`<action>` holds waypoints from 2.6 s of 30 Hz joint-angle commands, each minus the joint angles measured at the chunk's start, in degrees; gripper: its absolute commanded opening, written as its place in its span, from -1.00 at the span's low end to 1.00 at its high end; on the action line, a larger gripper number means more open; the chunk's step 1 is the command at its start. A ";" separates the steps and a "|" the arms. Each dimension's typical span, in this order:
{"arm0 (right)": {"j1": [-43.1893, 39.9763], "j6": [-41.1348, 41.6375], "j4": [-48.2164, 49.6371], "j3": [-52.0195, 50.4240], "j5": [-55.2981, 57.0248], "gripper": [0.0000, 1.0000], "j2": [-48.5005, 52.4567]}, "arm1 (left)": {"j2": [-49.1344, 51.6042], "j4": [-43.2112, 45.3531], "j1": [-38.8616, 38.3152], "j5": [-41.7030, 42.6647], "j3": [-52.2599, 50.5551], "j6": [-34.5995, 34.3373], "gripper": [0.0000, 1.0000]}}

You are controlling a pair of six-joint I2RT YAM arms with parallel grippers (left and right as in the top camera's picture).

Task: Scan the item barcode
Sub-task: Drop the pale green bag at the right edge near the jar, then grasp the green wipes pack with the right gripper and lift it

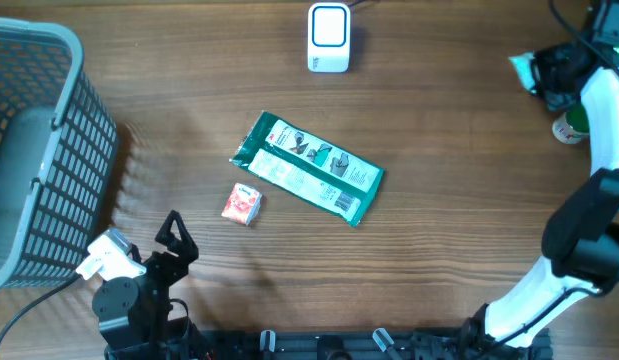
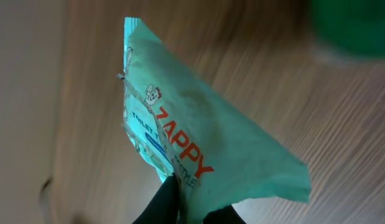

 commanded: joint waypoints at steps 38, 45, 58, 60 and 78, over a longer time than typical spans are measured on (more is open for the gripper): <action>46.14 -61.59 -0.07 -11.56 -5.53 1.00 -0.96 | -0.33 0.11 0.09 -0.37 -0.04 -0.31 1.00; 49.51 -73.88 3.28 -11.50 -10.84 1.00 4.72 | -0.33 0.11 0.09 -0.37 -0.04 -0.31 1.00; 49.75 -74.25 -1.53 -11.52 -1.81 0.01 19.41 | -0.31 0.11 0.09 -0.37 -0.04 -0.31 1.00; 49.75 -73.72 -4.04 -11.52 -4.26 -0.91 20.39 | -0.33 0.11 0.09 -0.37 -0.04 -0.31 1.00; 48.22 -13.29 -24.79 15.63 10.73 -0.91 -0.11 | -0.33 0.11 0.09 -0.37 -0.04 -0.31 1.00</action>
